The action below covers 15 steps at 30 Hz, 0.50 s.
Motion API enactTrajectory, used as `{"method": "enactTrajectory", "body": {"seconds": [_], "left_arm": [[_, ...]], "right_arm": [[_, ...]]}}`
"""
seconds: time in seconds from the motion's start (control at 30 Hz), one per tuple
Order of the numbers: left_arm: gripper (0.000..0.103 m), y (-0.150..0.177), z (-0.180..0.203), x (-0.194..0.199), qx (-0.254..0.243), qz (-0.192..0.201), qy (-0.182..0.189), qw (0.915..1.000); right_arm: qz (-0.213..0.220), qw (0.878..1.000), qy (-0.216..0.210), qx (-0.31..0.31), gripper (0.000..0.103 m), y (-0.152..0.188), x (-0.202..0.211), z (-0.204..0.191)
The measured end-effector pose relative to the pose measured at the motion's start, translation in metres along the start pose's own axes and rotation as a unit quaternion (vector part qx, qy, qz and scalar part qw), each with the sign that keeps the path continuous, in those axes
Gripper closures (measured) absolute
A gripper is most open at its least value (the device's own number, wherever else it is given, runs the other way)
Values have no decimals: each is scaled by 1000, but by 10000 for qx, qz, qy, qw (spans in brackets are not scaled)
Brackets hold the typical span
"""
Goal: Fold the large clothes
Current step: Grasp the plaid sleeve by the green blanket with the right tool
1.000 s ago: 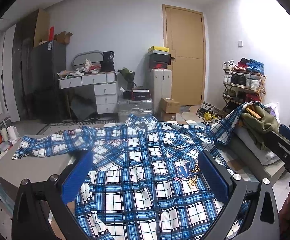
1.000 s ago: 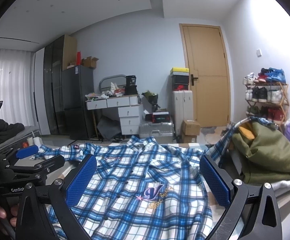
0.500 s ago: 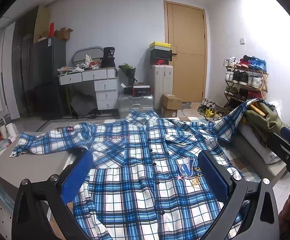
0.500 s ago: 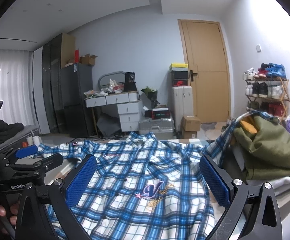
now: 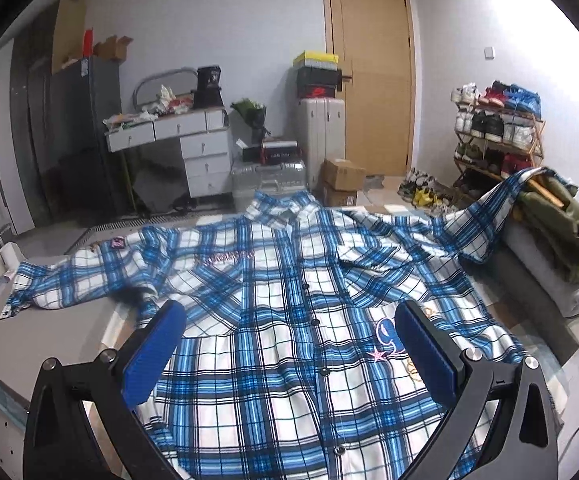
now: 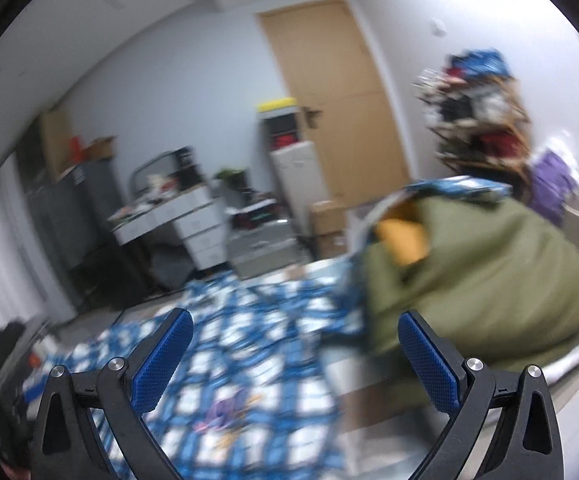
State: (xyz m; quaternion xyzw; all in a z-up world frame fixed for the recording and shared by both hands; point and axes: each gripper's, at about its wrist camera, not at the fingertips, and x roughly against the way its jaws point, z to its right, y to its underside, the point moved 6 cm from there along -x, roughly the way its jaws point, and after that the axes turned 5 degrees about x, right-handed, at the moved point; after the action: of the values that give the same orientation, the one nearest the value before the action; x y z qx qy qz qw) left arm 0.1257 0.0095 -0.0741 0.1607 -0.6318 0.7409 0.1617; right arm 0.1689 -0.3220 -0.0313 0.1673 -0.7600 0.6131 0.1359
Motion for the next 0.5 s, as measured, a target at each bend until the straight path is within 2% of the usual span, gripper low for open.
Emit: {"method": "enactTrajectory", "body": {"seconds": [0.13, 0.27, 0.33, 0.37, 0.4, 0.43, 0.47, 0.5], "left_arm": [[1, 1, -1, -16, 50, -136, -6, 9999], [1, 8, -3, -30, 22, -522, -78, 9986], [1, 12, -6, -33, -6, -771, -116, 9970], [1, 13, -7, -34, -30, -864, -137, 9962], [1, 13, -8, -34, -39, -890, -151, 9959], [1, 11, -7, -35, -43, -853, -153, 9962], [1, 11, -8, -34, -54, -851, -167, 9962], [1, 10, -10, -35, -78, -879, -200, 9959]], "right_arm": [[-278, 9931, 140, -1130, 0, -43, -24, 73], [-488, 9873, 469, -1436, 0, -76, -56, 115], [-702, 9806, 746, -1671, 7, -83, -78, 138], [-787, 9775, 814, -1782, 16, -83, -85, 146], [-866, 9727, 856, -1976, 23, -82, -91, 155], [-872, 9706, 911, -2049, 26, -83, -95, 160], [-852, 9715, 996, -1974, 30, -83, -96, 161], [-856, 9732, 1099, -1828, 40, -86, -99, 160]]}}
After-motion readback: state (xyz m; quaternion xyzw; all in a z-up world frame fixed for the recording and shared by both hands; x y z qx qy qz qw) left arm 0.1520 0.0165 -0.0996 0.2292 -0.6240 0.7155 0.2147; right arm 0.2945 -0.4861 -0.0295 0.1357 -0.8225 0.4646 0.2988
